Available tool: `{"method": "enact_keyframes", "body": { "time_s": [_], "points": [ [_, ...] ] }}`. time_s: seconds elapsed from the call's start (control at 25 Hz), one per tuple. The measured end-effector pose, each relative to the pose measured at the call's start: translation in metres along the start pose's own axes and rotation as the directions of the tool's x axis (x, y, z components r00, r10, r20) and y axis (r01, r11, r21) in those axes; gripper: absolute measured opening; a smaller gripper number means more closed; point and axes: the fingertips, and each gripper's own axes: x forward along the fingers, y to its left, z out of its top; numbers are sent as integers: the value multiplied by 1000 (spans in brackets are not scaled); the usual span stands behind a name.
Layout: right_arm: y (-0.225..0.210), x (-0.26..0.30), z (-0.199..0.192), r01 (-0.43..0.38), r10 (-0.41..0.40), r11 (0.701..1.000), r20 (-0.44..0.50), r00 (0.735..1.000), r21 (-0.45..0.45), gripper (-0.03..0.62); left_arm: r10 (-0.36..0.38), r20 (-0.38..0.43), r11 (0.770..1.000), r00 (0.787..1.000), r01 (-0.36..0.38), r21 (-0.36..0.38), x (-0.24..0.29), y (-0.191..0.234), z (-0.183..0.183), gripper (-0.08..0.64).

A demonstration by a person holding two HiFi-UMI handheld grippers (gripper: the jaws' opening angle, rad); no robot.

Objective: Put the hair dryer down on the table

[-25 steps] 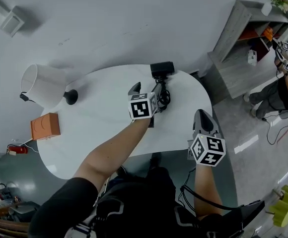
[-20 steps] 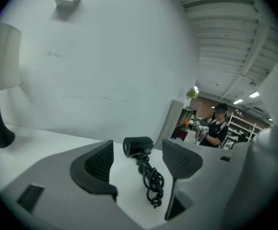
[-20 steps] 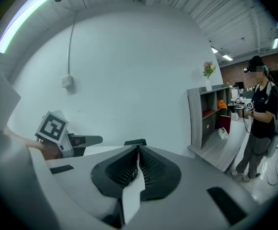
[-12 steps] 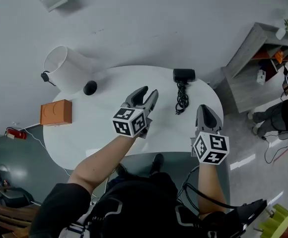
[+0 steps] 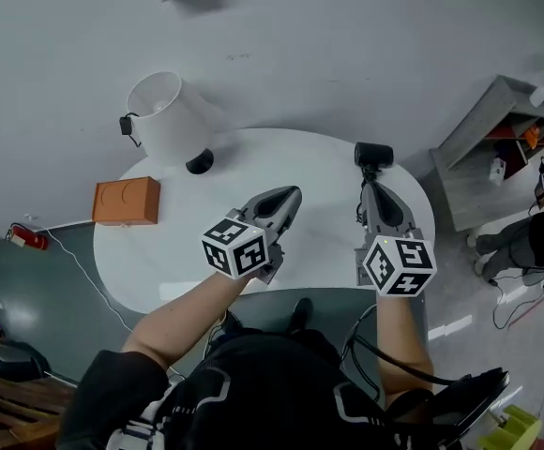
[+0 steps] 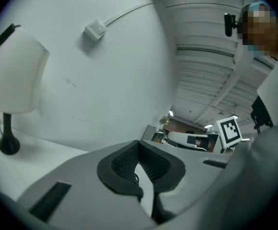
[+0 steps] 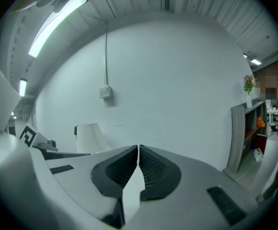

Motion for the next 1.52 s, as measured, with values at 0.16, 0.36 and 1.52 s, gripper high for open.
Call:
{"method": "enact_keyframes", "body": {
  "time_s": [0.16, 0.36, 1.52],
  "points": [
    [37, 9, 13, -31, 31, 999, 4, 999, -40, 26, -5, 67, 995, 998, -1, 98, -39, -1, 27, 6],
    [82, 12, 19, -80, 81, 994, 12, 997, -80, 26, 94, 138, 981, 986, -115, 154, -93, 4, 60, 6],
    [286, 40, 29, -303, 308, 937, 2, 951, -175, 26, 563, 315, 721, 764, -641, 264, -340, 89, 126, 6]
  ]
}}
